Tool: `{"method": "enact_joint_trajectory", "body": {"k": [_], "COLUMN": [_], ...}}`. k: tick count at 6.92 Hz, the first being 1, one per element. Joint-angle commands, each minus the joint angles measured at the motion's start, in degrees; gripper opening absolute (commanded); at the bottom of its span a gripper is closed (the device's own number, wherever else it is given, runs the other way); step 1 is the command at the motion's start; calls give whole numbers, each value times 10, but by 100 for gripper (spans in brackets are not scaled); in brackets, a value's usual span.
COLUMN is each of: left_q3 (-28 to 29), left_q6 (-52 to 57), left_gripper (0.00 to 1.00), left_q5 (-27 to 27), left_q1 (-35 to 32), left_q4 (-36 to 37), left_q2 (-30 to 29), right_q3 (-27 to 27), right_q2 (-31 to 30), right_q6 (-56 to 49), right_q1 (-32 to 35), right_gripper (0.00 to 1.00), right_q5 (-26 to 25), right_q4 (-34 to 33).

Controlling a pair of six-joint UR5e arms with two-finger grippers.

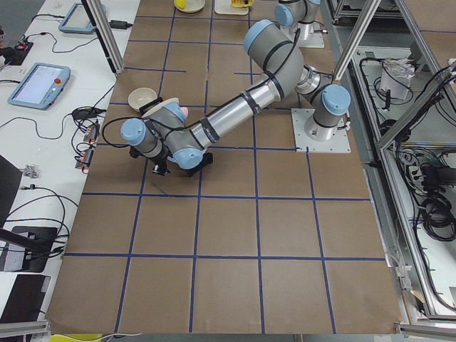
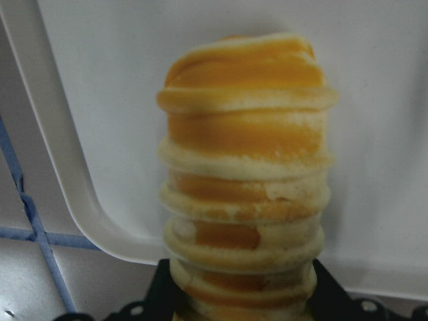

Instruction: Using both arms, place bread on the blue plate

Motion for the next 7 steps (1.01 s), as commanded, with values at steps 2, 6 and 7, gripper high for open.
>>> {"method": "enact_joint_trajectory", "body": {"k": [2,6,7], "left_q3": [3,16,16], "left_q6": [-38,-38,-38], "left_gripper": [0,0,0], "left_q5": [-1,6,18], "left_q1": [-1,-5,-4], "left_q4": [-1,-93,-127], "left_q2": [2,89,113], "right_q3": [-10,-120,-149], "right_q2": [-12,-83,-113], "right_q6": [2,40,56], "right_q1": [4,91,123], "right_gripper": [0,0,0], "right_q5": [0,0,0], "right_q4": [-1,118,159]}}
